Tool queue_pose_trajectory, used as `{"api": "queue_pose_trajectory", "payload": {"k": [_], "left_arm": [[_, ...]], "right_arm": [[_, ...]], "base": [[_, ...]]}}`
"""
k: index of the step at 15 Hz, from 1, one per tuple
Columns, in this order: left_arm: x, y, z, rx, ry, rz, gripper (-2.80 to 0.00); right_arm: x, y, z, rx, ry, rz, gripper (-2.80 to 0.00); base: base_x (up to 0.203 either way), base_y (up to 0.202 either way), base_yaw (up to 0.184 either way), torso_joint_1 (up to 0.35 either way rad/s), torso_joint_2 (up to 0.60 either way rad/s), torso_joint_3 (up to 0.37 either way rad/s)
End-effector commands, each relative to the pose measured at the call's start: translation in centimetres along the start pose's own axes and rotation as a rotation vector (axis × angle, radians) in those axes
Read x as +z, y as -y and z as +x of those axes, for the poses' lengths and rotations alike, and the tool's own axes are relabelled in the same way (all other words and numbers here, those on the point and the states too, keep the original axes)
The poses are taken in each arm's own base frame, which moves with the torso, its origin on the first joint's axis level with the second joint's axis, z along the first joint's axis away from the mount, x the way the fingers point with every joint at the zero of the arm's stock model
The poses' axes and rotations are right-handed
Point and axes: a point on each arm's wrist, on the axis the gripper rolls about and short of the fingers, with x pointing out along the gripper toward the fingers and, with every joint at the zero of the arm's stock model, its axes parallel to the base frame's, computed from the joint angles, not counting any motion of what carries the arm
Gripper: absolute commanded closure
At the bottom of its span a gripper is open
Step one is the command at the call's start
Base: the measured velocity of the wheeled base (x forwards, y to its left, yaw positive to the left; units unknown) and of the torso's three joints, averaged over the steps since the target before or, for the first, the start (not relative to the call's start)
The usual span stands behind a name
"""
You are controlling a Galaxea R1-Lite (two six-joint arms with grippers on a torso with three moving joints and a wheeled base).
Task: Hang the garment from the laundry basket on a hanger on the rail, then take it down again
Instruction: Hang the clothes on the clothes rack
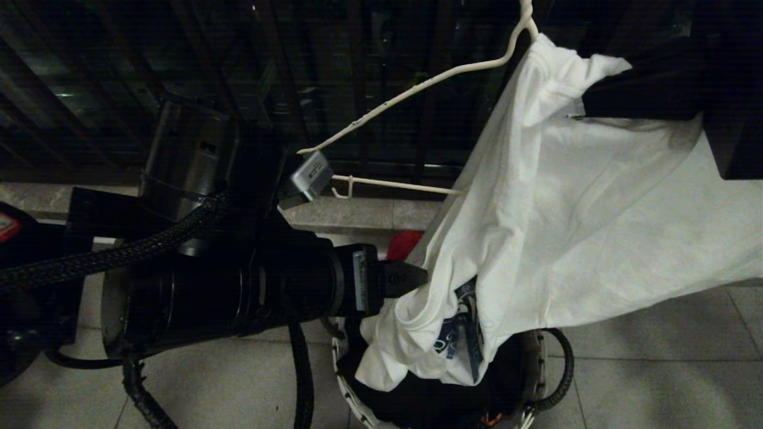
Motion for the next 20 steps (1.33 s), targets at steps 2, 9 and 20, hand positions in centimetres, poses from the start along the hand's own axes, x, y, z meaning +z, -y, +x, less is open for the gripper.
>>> {"api": "queue_pose_trajectory", "payload": {"k": [2, 9, 20], "left_arm": [[-0.6, -0.3, 0.9, 0.02, -0.029, 0.015, -2.8], [-1.8, -1.1, 4.6, 0.088, -0.069, 0.013, -2.8], [0.5, -3.4, 5.2, 0.171, 0.033, -0.034, 0.0]], "right_arm": [[-0.1, 0.1, 0.0, -0.002, -0.005, 0.0, 0.0], [0.1, 0.1, -0.7, -0.018, 0.006, -0.005, 0.0], [-0.2, -0.7, -2.4, 0.01, 0.028, 0.049, 0.0]], "base": [[0.0, 0.0, 0.0, 0.0, 0.0, 0.0], [0.0, 0.0, 0.0, 0.0, 0.0, 0.0], [0.0, 0.0, 0.0, 0.0, 0.0, 0.0]]}}
